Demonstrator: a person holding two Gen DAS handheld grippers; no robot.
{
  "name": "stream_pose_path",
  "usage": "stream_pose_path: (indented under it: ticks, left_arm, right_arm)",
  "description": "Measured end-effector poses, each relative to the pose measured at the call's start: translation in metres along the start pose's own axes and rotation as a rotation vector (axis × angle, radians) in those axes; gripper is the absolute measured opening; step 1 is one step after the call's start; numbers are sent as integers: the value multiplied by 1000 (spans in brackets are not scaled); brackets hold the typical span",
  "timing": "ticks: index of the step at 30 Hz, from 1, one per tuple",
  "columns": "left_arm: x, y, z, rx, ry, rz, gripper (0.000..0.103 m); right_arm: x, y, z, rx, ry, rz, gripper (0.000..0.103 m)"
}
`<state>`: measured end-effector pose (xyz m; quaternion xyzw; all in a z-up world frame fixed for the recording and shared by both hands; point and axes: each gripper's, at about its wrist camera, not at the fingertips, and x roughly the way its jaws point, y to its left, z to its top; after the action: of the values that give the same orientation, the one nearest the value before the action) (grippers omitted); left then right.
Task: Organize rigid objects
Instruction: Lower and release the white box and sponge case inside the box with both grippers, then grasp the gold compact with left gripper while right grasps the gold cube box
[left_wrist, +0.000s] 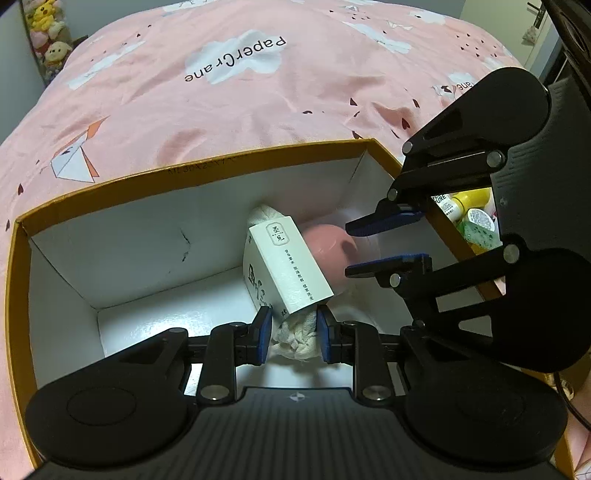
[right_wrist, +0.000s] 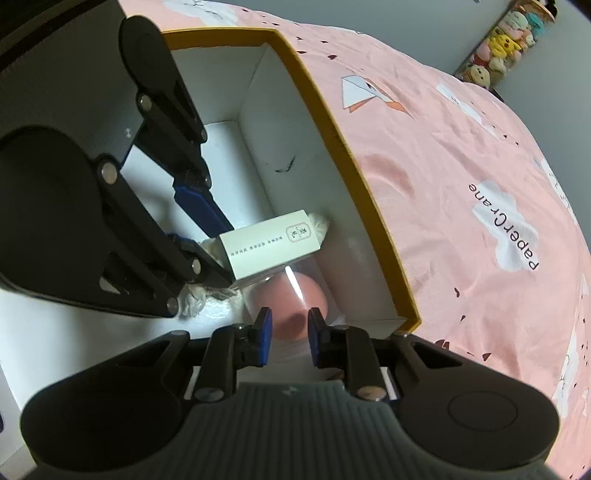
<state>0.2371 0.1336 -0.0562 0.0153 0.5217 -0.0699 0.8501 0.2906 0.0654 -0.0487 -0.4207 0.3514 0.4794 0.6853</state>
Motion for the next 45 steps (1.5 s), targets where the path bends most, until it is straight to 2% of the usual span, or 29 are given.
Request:
stream_pose_path:
  ticks: [4, 6, 9, 12, 13, 14, 17, 23, 27, 31, 37, 40, 45]
  left_arm:
    - [-2, 1, -2, 2, -6, 4, 33]
    - [-7, -1, -4, -1, -12, 7, 41]
    - [-14, -1, -8, -5, -20, 17, 47]
    - [-26, -3, -12, -10, -46, 7, 48]
    - [-31, -4, -13, -9, -58, 2, 49]
    - [-36, -7, -15, -6, -72, -4, 49]
    - [-55, -19, -20, 11, -122, -19, 49]
    - [-89, -57, -29, 76, -209, -77, 49]
    - [-104, -89, -38, 128, -242, -164, 49]
    - [-104, -121, -49, 180, -228, -259, 49]
    - [-85, -166, -68, 184, -137, -380, 49]
    - [-73, -189, -76, 182, -89, -418, 49]
    - [-46, -218, -88, 167, 5, -370, 58]
  right_arm:
    - [-4, -2, 0, 26, -4, 19, 18]
    - [-7, -2, -1, 31, -8, 17, 18]
    - [-13, 1, -1, 33, -16, 14, 19]
    - [-25, 3, -3, 50, -29, 9, 20]
    - [-29, 2, -4, 66, -35, 7, 21]
    - [-35, 0, -6, 85, -43, 11, 27]
    - [-55, 0, -14, 154, -79, 2, 36]
    - [-97, 5, -43, 310, -88, -35, 36]
    - [-120, 5, -81, 512, -49, -63, 36]
    - [-138, 11, -136, 733, -32, -76, 36]
    - [-156, 47, -204, 927, -28, -148, 35]
    - [-158, 63, -236, 1025, -26, -162, 25]
    - [-152, 82, -276, 1132, 1, -141, 13]
